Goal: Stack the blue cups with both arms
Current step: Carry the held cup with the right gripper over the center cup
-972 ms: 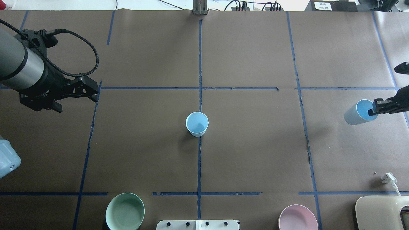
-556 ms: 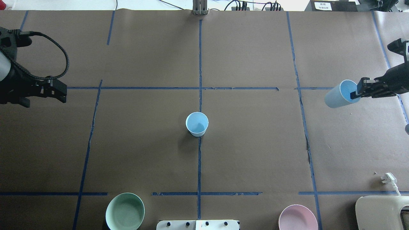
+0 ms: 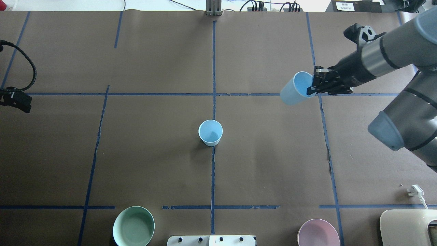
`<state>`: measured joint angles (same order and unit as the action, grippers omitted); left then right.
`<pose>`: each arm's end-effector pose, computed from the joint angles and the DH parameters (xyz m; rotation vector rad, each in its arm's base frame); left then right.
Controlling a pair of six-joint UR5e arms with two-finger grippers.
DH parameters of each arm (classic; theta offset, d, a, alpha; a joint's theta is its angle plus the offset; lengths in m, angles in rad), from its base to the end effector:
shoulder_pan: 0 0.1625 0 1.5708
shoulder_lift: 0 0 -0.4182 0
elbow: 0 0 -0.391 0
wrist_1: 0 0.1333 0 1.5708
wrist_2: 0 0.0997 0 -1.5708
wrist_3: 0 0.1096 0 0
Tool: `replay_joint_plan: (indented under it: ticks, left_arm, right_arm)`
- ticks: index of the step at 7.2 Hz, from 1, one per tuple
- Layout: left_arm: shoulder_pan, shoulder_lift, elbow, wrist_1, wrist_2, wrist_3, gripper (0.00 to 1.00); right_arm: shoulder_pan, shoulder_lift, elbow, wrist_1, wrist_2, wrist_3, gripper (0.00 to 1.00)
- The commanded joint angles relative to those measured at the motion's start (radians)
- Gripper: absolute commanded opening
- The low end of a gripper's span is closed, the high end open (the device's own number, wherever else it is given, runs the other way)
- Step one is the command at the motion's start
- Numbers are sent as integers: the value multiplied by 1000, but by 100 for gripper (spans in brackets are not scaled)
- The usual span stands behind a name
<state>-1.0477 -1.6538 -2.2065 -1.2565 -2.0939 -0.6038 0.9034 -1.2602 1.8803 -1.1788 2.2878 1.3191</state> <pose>0.1607 -0.4360 0.3699 0.0585 0.6469 0.0279 -0.3040 -0.4848 0.2927 -0.0197 -1.1621 0.2144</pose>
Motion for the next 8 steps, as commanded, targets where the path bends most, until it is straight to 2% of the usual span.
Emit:
replay_joint_plan:
  ticks: [1, 3, 4, 6, 8]
  left_arm:
    - [-24, 5, 24, -3, 0, 47, 100]
    - [-41, 17, 25, -4, 2, 74, 100]
    - [-69, 35, 30, -7, 0, 143, 100]
    - [-121, 64, 73, -11, -2, 278, 100]
    - [-164, 66, 103, -11, -28, 343, 100]
  right_arm:
    - [-173, 169, 75, -287, -184, 29, 0]
    - [-334, 231, 57, -298, -351, 119, 0]
    - [-369, 258, 45, -300, -402, 135, 0]
    - [-382, 340, -41, -298, -406, 169, 0]
    - [-382, 348, -52, -298, -416, 169, 0]
